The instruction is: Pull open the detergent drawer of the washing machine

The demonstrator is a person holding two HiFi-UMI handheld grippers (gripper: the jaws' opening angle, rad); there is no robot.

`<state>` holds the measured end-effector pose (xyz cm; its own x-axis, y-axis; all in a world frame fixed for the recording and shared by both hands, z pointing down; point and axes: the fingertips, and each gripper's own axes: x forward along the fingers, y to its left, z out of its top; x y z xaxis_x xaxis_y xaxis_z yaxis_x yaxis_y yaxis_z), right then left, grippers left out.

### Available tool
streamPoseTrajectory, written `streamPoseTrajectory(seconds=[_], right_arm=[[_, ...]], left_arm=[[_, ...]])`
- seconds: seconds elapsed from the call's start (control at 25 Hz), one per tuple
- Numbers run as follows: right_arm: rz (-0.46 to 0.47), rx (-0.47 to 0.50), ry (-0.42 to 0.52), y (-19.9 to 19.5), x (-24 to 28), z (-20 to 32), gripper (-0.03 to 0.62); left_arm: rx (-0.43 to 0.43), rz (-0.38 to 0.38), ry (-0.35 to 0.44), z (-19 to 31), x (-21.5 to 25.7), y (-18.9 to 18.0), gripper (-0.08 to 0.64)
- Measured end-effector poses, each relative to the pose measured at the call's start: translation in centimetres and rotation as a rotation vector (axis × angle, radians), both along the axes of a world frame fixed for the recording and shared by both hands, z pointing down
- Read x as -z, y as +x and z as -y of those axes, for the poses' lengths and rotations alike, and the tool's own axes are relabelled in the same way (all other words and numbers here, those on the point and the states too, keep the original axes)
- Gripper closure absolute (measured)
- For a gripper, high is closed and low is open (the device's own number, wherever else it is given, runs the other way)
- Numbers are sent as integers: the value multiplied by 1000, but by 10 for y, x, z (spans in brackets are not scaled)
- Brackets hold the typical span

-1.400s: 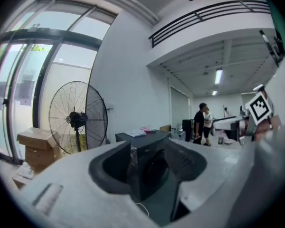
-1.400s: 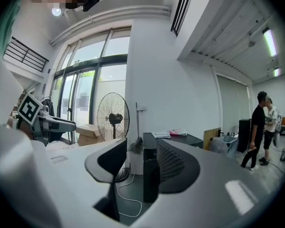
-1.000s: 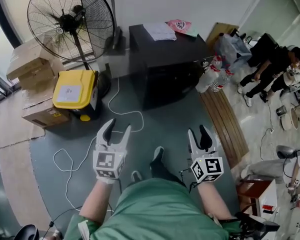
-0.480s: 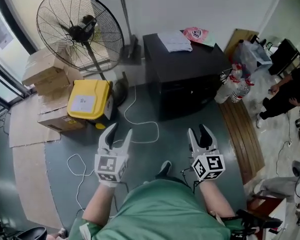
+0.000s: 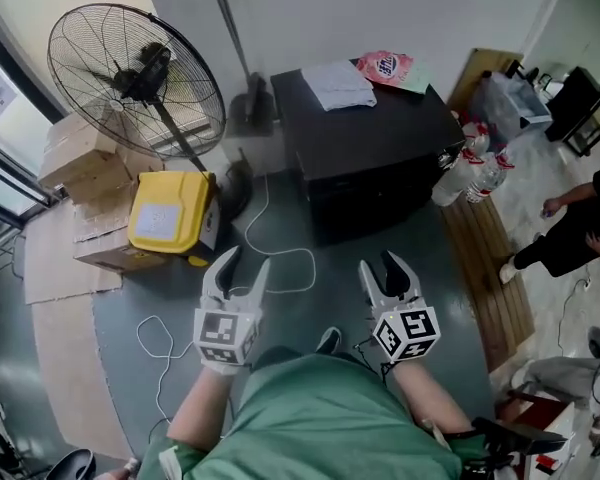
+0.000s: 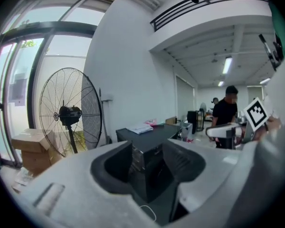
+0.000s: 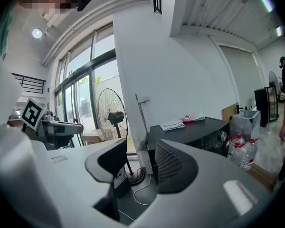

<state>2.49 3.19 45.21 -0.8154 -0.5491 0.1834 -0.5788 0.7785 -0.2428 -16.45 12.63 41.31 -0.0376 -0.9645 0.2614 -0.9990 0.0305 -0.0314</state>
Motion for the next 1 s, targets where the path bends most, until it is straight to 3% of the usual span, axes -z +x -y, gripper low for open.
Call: streamPoseTrajectory(seconds=[0.4, 0.72, 1.0], right_arm=[[-34, -15, -34, -14, -13, 69, 411], [-52, -105, -107, -36, -37, 140, 411], [2, -188, -260, -52, -89, 195, 411]], left_arm=[[-48, -17, -16, 83, -9, -27, 359], [-262, -26, -39, 183, -29, -50, 359], [-427, -25, -119, 236, -70, -76, 357]])
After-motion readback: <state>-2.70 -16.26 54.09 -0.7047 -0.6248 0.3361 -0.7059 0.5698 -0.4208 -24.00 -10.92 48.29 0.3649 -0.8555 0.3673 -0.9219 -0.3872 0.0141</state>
